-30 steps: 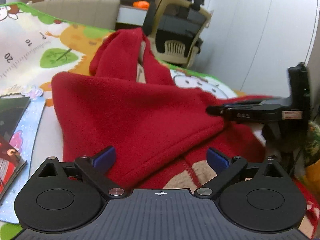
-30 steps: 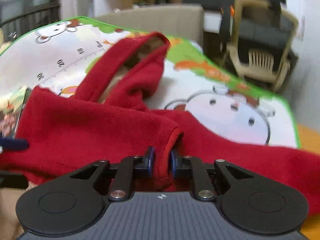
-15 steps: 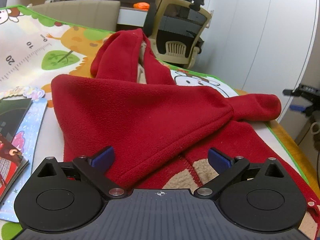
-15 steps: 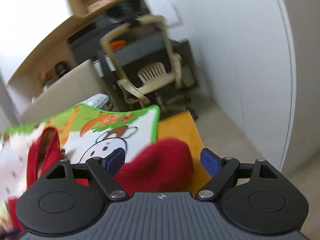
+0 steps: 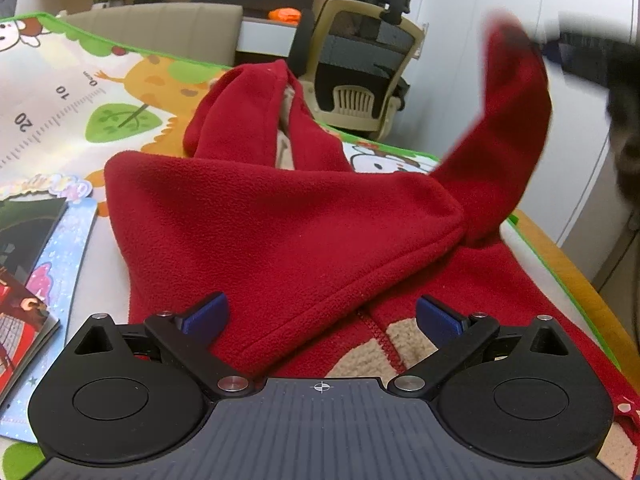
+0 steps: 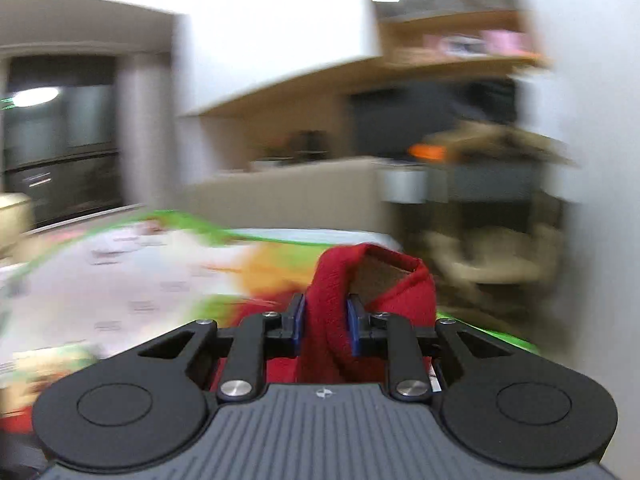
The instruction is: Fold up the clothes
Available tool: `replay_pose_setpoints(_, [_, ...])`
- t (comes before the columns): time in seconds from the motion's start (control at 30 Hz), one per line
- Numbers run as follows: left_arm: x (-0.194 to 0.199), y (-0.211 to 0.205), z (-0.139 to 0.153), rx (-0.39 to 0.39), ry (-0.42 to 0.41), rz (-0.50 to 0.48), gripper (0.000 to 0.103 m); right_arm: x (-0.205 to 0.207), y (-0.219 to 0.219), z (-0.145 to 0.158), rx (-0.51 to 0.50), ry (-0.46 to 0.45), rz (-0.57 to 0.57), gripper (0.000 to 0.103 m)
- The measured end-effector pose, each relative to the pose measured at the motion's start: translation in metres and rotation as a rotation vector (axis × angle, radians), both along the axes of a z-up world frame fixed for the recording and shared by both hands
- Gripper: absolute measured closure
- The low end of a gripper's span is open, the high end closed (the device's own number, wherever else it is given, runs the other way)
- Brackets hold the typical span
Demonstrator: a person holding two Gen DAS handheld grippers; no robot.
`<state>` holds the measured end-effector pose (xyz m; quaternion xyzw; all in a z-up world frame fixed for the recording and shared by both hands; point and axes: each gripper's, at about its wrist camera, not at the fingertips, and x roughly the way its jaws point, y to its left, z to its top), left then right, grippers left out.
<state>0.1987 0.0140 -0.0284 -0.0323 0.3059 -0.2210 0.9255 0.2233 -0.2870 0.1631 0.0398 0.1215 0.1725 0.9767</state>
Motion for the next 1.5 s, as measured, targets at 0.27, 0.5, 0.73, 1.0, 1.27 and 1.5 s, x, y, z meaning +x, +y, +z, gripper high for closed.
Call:
replay_pose_setpoints(0.27, [-0.003, 0.003, 0.001, -0.024, -0.012, 0.008, 0.001, -0.018, 0.097, 0.041, 0.059, -0.017, 0.429, 0.037])
replay_pose_setpoints(0.5, [-0.002, 0.008, 0.001, -0.06, -0.01, 0.006, 0.001, 0.012, 0.069, -0.004, -0.12, 0.084, 0.187, 0.036])
replay_pose_setpoints(0.73, [-0.005, 0.012, 0.0, -0.081, -0.013, 0.005, 0.001, 0.054, 0.043, -0.095, 0.11, 0.507, 0.22, 0.035])
replay_pose_setpoints(1.0, [-0.017, 0.054, -0.002, -0.362, -0.08, 0.058, 0.0, -0.057, 0.057, -0.096, -0.159, 0.469, 0.464, 0.032])
replay_pose_setpoints(1.27, [-0.008, 0.061, -0.006, -0.413, -0.026, 0.09, 0.0, -0.074, 0.124, -0.076, -0.705, -0.06, 0.43, 0.026])
replay_pose_setpoints(1.5, [-0.006, 0.057, -0.005, -0.389, -0.023, 0.091, 0.0, 0.055, 0.098, -0.075, -0.343, 0.425, 0.519, 0.012])
